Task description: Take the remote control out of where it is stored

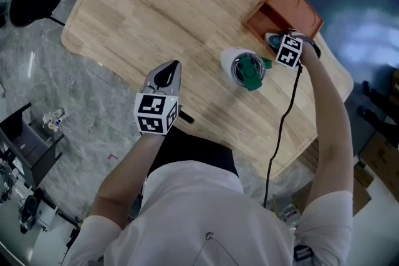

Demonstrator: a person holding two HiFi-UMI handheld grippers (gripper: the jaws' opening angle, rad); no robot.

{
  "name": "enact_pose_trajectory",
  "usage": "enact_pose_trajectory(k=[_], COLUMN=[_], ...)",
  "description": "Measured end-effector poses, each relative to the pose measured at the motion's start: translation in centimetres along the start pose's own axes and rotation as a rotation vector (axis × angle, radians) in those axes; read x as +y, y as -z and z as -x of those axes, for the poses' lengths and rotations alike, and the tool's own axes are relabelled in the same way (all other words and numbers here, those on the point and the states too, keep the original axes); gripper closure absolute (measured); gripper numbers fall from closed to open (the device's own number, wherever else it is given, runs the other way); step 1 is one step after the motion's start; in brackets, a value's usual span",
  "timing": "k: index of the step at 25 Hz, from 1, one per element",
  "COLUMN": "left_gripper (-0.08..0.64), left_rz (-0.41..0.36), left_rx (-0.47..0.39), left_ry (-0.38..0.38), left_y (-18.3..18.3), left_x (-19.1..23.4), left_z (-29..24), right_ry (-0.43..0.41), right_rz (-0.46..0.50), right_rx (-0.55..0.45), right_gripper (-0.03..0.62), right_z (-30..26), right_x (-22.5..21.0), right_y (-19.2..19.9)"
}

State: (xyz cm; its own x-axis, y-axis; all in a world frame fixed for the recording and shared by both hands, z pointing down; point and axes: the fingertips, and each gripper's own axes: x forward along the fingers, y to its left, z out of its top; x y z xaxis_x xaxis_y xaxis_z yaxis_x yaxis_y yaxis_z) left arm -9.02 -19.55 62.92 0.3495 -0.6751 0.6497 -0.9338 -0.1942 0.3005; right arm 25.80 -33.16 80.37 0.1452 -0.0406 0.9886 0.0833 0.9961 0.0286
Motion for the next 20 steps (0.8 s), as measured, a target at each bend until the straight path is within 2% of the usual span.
enact_pose_trajectory(k=[5, 9, 15, 20], left_gripper=[0.560, 0.560, 0.560, 0.560], left_rz=[-0.018, -0.036, -0.118, -0.225], left_rx=[0.004, -0.004, -0.027, -0.064], left_ry=[-0.002, 0.006, 0.058, 0.137], left_y=[0.1, -0.7, -3.9, -9.8], left_x=[0.4, 0.1, -2.3, -6.9], left_z=[0.7, 1.1, 1.8, 2.0], right_ry=[0.047, 0.106, 0.223, 0.318], right_rz=[-0.061, -0.162, -0.413, -0.661], right_rx=[0.003, -0.046, -0.194, -0.385], right_gripper=[0.288, 0.288, 0.288, 0.288], right_z=[0.9, 3.5, 10.8, 19.0], right_x=[0.0, -0.3, -0.4, 1.1], right_y=[1.0, 1.8, 3.0, 3.0])
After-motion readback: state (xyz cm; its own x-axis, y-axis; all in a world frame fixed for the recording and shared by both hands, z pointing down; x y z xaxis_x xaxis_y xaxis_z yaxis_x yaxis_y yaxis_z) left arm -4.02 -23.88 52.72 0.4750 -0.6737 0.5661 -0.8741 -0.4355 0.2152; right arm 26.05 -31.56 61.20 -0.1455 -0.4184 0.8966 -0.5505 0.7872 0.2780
